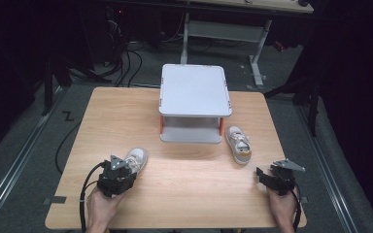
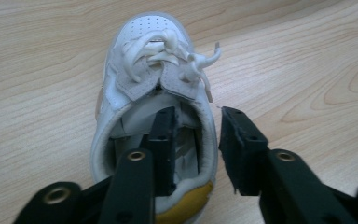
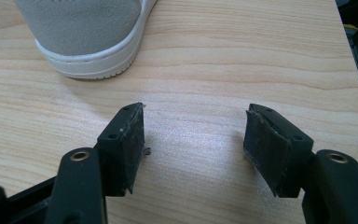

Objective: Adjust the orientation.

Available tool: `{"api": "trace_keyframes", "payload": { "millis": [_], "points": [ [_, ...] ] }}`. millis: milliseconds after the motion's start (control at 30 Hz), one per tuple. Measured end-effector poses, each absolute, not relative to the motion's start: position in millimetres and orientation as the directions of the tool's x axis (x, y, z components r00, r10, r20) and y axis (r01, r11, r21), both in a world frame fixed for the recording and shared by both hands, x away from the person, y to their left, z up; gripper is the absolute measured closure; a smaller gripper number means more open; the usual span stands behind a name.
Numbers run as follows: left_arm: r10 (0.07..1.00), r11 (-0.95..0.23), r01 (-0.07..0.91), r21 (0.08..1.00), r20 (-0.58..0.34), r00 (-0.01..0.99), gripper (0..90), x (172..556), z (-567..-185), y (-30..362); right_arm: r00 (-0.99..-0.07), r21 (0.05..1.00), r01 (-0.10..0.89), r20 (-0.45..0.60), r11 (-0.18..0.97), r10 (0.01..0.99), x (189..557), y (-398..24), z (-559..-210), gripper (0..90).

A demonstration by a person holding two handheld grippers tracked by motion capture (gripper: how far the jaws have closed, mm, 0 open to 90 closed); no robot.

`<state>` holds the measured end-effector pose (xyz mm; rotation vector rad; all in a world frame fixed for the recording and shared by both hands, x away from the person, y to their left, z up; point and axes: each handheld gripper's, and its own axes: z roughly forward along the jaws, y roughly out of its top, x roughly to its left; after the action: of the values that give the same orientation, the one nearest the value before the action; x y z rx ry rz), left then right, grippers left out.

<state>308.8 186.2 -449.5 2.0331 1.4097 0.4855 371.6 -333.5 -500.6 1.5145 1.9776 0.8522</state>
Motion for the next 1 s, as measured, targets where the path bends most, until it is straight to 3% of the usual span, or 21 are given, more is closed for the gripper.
{"api": "trace_keyframes", "payload": {
  "millis": [200,333,633,1000],
  "points": [
    [0.912,-0.244,0.707,0.664,-0.091,0.4,78.6,310.1,-448.8,185.3,-0.253,0.736,0.652,-0.017,0.184,0.967,371.5,-333.4,-500.6,37.8],
    [0.913,-0.262,0.7,0.665,-0.064,0.403,83.5,309.7,-447.3,179.9,-0.254,0.735,0.652,-0.017,0.184,0.967,371.5,-333.5,-500.6,37.5],
    [0.896,-0.274,0.67,0.69,-0.07,0.439,85.5,312.0,-436.7,164.6,-0.26,0.736,0.651,-0.018,0.188,0.966,371.7,-333.5,-500.8,36.4],
    [0.877,-0.29,0.658,0.695,-0.081,0.473,85.7,332.7,-421.1,116.1,-0.262,0.735,0.652,-0.015,0.188,0.965,371.7,-333.4,-500.7,36.0]
  ]
}}
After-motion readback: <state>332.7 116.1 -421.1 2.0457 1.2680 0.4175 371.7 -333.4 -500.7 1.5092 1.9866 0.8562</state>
